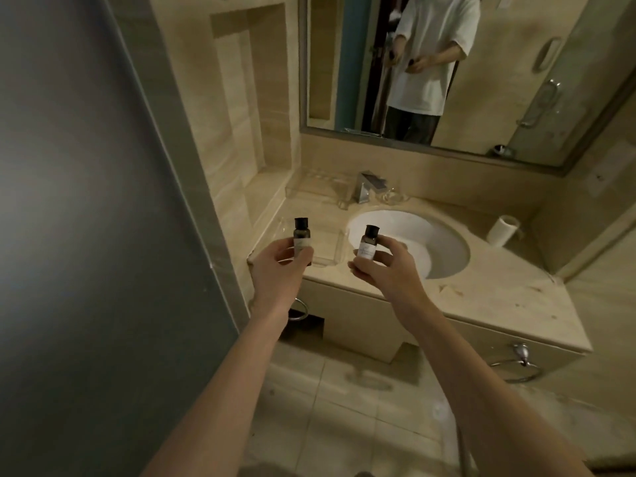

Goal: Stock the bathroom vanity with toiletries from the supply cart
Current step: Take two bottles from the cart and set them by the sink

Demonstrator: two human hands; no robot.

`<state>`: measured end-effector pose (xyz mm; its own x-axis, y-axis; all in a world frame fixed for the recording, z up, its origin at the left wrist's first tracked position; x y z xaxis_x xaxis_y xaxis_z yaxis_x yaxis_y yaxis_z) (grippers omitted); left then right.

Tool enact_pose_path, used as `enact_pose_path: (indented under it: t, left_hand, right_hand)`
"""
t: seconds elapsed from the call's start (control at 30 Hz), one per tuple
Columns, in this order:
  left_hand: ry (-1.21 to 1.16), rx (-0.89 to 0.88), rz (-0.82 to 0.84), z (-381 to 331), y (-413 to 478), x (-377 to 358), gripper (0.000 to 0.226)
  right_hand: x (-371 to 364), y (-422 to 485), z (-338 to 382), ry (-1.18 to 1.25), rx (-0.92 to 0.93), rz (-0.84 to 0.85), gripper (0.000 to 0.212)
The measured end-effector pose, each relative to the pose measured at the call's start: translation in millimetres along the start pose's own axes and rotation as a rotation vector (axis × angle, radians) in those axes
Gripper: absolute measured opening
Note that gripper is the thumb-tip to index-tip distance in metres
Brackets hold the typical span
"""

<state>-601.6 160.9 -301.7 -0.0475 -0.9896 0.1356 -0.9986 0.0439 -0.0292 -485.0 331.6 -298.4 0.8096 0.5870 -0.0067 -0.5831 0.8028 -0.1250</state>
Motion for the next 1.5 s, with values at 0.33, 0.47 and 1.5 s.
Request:
enact_pose_path:
  t: [0.33, 0.47, 1.5]
  left_hand:
    - [0.118, -0.031, 0.008, -4.6, 88.9, -89.4, 0.028]
    - [0.122, 0.001, -0.063, -6.0, 136.7, -123.7, 0.031]
    - [0.081, 0.146, 0.178, 28.2, 464.9, -289.1, 0.030]
  right_hand:
    - [-30.7, 146.7, -16.1, 0.042, -0.069, 0.087, 0.051]
    - [-50.7, 212.5, -15.0, 0.054, -0.128, 0.149, 0.047]
    - [-189.1, 485.3, -42.3, -0.175, -0.134, 0.107, 0.028]
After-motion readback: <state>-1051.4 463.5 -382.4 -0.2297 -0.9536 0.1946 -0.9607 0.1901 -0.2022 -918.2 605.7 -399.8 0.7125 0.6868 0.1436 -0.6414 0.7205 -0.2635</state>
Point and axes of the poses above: each hand's wrist, its own y-axis towards the middle knuckle, its own x-axis out of the back of the hand, z = x × y, the point moved 5 cm from there along y, towards the middle knuckle, and after that the axes turned 12 degrees about -z, right-handed, at the moved point
